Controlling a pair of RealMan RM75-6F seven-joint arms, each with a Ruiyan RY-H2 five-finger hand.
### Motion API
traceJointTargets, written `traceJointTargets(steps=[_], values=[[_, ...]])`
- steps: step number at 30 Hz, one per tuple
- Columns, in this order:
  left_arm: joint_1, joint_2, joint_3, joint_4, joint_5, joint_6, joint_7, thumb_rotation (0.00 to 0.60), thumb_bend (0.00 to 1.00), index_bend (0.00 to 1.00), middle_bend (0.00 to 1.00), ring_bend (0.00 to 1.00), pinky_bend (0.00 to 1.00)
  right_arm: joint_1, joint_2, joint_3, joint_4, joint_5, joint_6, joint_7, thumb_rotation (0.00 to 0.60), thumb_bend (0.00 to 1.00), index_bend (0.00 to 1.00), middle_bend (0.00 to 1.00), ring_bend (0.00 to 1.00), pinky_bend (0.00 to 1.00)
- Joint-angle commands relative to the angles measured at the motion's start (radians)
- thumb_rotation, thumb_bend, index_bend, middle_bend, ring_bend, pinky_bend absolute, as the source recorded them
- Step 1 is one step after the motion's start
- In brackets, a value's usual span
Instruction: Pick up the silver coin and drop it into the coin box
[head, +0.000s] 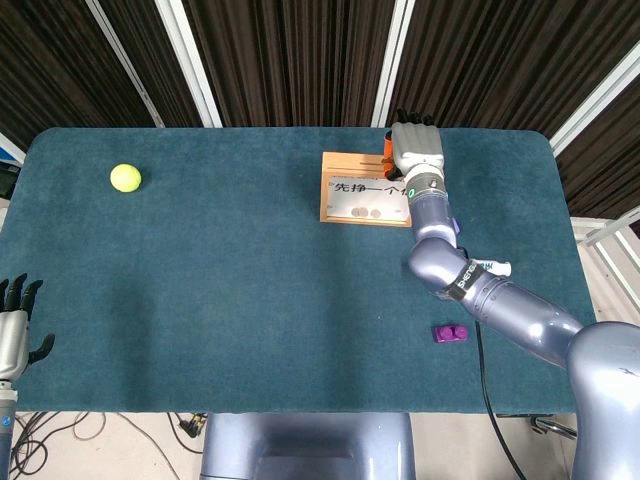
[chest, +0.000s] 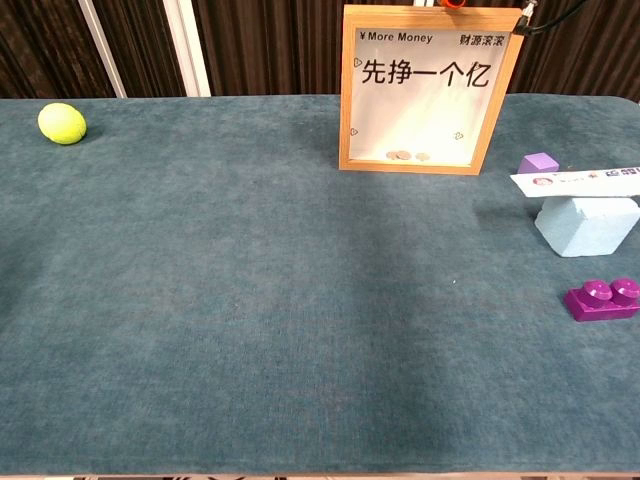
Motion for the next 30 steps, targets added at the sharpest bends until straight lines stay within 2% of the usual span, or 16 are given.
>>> traceJointTargets(steps=[1,30], values=[[0.000,0.000,0.000,0.000,0.000,0.002,0.001,0.600,0.27,0.14,0.03,0.00,0.00,0.000,-0.002,0.000,0.004,-0.004,0.000,0.005,0.600,0.49,0.74,0.04,0.00,0.00],[-0.006,0.006,0.003,-0.021,-0.038,-0.003,0.030,0.600,0.27,0.14,0.03,0.00,0.00,0.005,-0.024,-0.018,0.039,-0.004,-0.007,0.000,0.600,0.49,0.64,0.02,0.00,0.00]])
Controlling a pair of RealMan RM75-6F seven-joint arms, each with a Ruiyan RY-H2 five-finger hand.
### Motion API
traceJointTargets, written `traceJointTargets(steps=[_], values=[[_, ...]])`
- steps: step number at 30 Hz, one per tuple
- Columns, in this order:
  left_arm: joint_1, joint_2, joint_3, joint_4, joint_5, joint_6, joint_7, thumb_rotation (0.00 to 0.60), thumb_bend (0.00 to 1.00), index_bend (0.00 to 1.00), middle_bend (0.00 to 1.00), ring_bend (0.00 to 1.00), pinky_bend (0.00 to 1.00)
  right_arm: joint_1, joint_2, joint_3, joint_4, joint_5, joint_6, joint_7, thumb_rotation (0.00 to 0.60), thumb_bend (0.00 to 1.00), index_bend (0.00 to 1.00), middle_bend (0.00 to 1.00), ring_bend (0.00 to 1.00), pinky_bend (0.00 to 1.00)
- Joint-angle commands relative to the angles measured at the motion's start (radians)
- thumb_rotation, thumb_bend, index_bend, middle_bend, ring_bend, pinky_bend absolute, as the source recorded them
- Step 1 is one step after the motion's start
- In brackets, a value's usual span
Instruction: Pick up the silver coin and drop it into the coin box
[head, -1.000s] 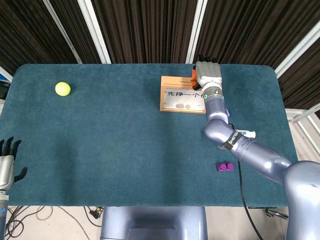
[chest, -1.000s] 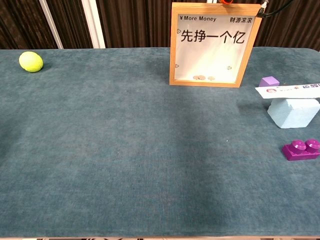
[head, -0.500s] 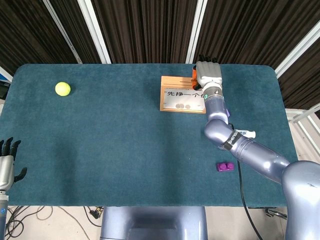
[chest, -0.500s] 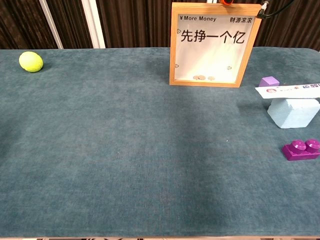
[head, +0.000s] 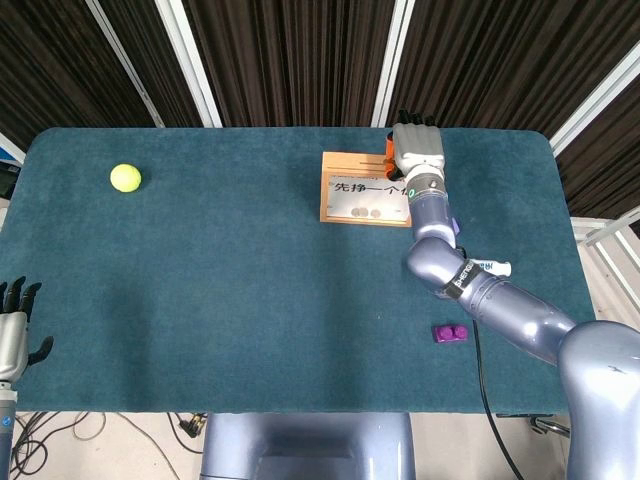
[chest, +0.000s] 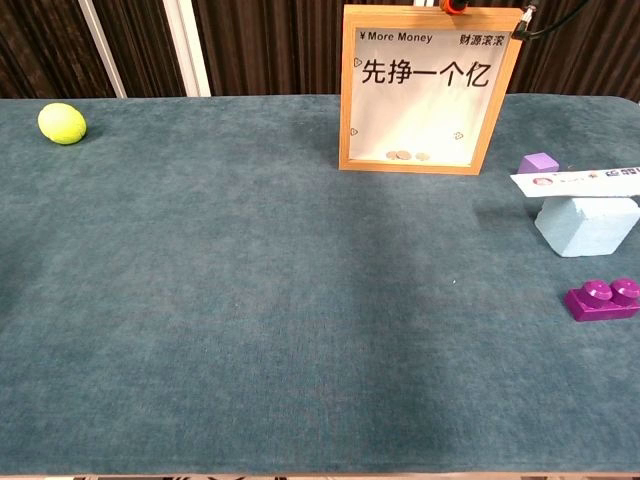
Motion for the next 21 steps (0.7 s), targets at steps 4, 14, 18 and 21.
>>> traceJointTargets(steps=[4,14,18,21], values=[[-0.001,0.000,0.001,0.000,-0.002,0.000,0.001,0.600,0.27,0.14,0.03,0.00,0.00,-0.001,-0.003,-0.001,0.005,-0.003,-0.001,-0.001,0.600,0.49,0.63,0.02,0.00,0.00],[-0.003,0.002,0.003,-0.002,-0.008,-0.002,0.004,0.600,0.27,0.14,0.03,0.00,0.00,0.001,-0.005,-0.003,0.010,0.006,-0.005,-0.010,0.600,0.49,0.57,0.02,0.00,0.00],[-0.004,0.003,0.003,-0.005,-0.012,-0.002,0.007,0.600,0.27,0.14,0.03,0.00,0.00,0.003,-0.002,-0.003,0.006,0.013,-0.006,-0.016,0.600,0.49,0.56,0.02,0.00,0.00],[-0.005,0.002,0.004,-0.005,-0.012,-0.001,0.008,0.600,0.27,0.14,0.03,0.00,0.00,0.004,0.001,-0.001,0.002,0.015,-0.005,-0.017,0.600,0.49,0.54,0.02,0.00,0.00]])
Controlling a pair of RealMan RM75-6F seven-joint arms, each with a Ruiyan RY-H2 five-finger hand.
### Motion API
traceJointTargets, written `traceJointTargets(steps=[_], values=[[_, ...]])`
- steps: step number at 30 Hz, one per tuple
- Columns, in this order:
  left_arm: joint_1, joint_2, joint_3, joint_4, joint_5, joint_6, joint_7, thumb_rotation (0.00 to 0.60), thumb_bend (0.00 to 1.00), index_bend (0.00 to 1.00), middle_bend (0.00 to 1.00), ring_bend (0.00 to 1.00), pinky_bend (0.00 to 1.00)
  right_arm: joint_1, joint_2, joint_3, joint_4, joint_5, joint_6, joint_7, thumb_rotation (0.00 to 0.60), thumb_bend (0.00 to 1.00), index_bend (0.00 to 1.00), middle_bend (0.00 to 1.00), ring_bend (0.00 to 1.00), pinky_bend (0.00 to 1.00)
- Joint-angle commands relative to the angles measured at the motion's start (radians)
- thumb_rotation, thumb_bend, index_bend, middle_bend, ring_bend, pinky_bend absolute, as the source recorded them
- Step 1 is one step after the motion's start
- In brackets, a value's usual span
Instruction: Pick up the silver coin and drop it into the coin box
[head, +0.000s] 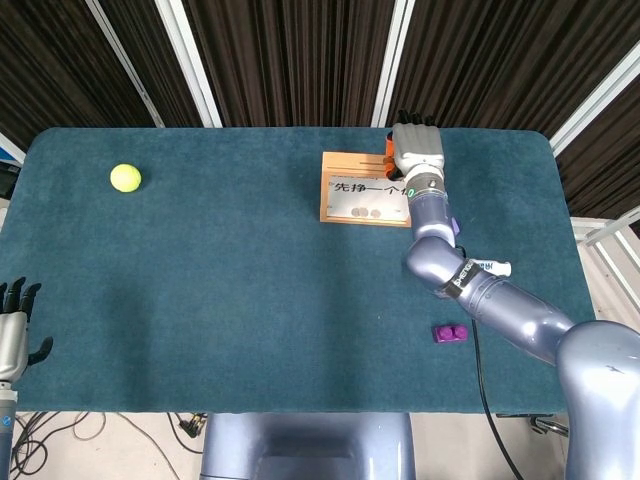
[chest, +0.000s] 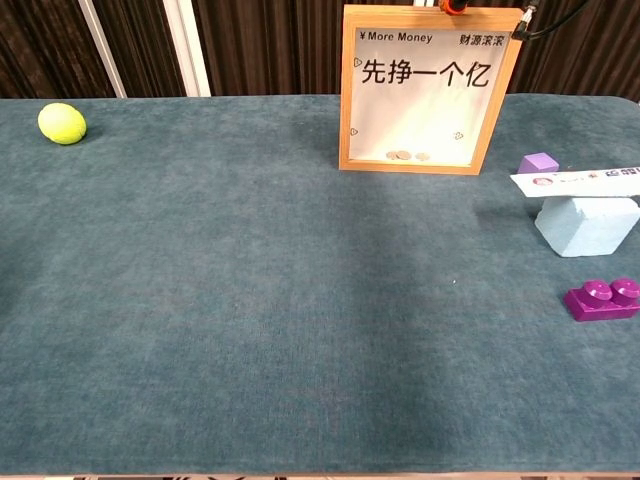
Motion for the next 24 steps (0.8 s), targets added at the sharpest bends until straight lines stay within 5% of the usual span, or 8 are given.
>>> traceJointTargets(steps=[1,16,20,24], values=[[0.000,0.000,0.001,0.000,-0.001,0.000,0.000,0.600,0.27,0.14,0.03,0.00,0.00,0.001,0.003,0.002,-0.004,0.001,0.001,0.000,0.600,0.49,0.54,0.02,0.00,0.00],[-0.001,0.000,0.003,-0.002,-0.006,0.004,0.007,0.600,0.27,0.14,0.03,0.00,0.00,0.002,0.023,0.017,-0.030,-0.006,0.012,0.012,0.600,0.49,0.47,0.01,0.00,0.00],[-0.002,0.001,0.003,-0.002,-0.006,0.003,0.006,0.600,0.27,0.14,0.03,0.00,0.00,-0.014,0.047,0.040,-0.074,-0.119,0.060,0.077,0.600,0.49,0.45,0.01,0.00,0.00],[-0.002,0.001,0.003,-0.003,-0.006,0.004,0.003,0.600,0.27,0.14,0.03,0.00,0.00,-0.075,0.100,0.024,-0.248,-0.357,0.226,0.157,0.600,0.49,0.45,0.01,0.00,0.00]])
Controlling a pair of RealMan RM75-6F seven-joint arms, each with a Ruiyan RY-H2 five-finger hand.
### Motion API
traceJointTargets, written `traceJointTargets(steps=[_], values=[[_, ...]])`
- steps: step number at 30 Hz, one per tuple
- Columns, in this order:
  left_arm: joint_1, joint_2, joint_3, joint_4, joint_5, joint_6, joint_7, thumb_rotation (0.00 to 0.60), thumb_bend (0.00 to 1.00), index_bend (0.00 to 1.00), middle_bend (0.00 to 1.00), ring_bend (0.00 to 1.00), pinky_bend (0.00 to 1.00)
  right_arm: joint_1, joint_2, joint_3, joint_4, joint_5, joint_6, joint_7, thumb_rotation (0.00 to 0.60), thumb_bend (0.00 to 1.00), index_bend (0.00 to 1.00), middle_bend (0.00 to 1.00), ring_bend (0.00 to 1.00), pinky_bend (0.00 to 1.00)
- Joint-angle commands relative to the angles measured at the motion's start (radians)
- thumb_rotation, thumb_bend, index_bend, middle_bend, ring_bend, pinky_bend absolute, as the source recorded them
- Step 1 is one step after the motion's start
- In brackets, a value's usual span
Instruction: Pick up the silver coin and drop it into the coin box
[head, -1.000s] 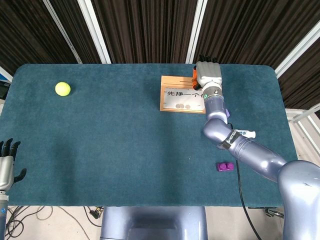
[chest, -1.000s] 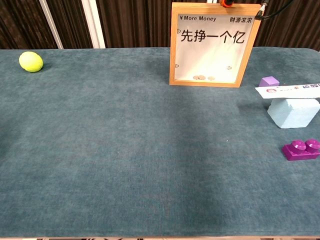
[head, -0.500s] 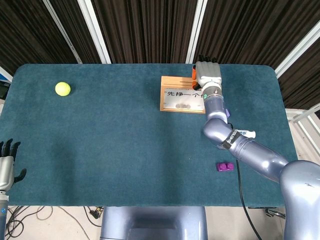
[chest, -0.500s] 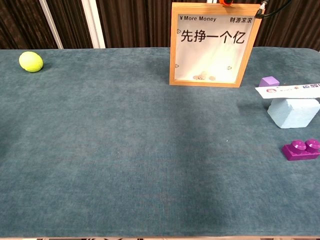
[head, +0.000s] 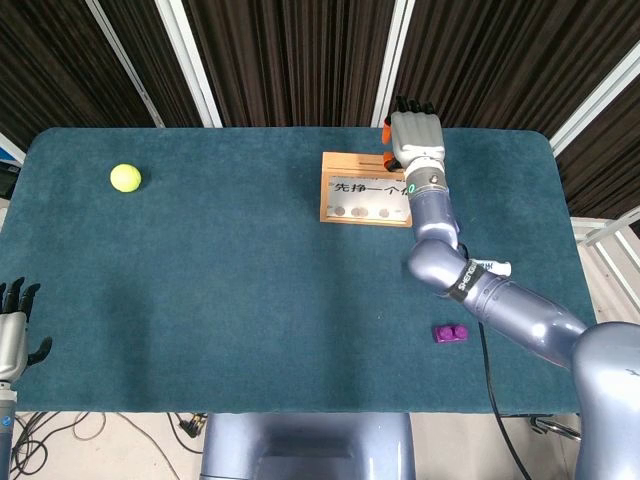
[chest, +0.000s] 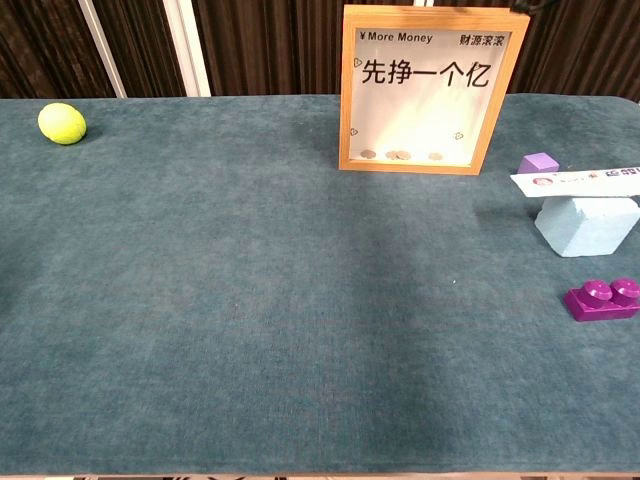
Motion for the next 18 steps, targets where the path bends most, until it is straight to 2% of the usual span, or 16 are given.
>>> traceJointTargets(steps=[1,5,10,12,14,18], values=[[0.000,0.000,0.000,-0.001,0.001,0.000,-0.002,0.600,0.27,0.14,0.03,0.00,0.00,-0.079,0.068,-0.016,-0.211,-0.266,0.196,0.098,0.600,0.49,0.45,0.01,0.00,0.00],[0.000,-0.001,0.004,-0.001,0.008,0.001,-0.002,0.600,0.27,0.14,0.03,0.00,0.00,-0.167,0.143,-0.063,-0.429,-0.389,0.326,0.119,0.600,0.49,0.43,0.01,0.00,0.00],[0.000,-0.001,0.005,-0.002,0.007,-0.001,-0.001,0.600,0.27,0.14,0.03,0.00,0.00,-0.257,0.197,-0.106,-0.612,-0.477,0.456,0.143,0.600,0.49,0.38,0.01,0.00,0.00],[-0.002,-0.001,0.002,-0.001,0.005,-0.002,-0.002,0.600,0.27,0.14,0.03,0.00,0.00,-0.305,0.209,-0.147,-0.684,-0.543,0.533,0.140,0.600,0.49,0.35,0.01,0.00,0.00],[-0.004,-0.001,0.001,-0.001,0.004,-0.003,-0.001,0.600,0.27,0.14,0.03,0.00,0.00,-0.374,0.207,-0.211,-0.767,-0.647,0.635,0.138,0.600,0.49,0.31,0.01,0.00,0.00],[-0.003,0.000,0.004,-0.002,0.011,-0.002,-0.003,0.600,0.27,0.14,0.03,0.00,0.00,-0.479,0.194,-0.304,-0.850,-0.781,0.737,0.144,0.600,0.49,0.27,0.01,0.00,0.00]])
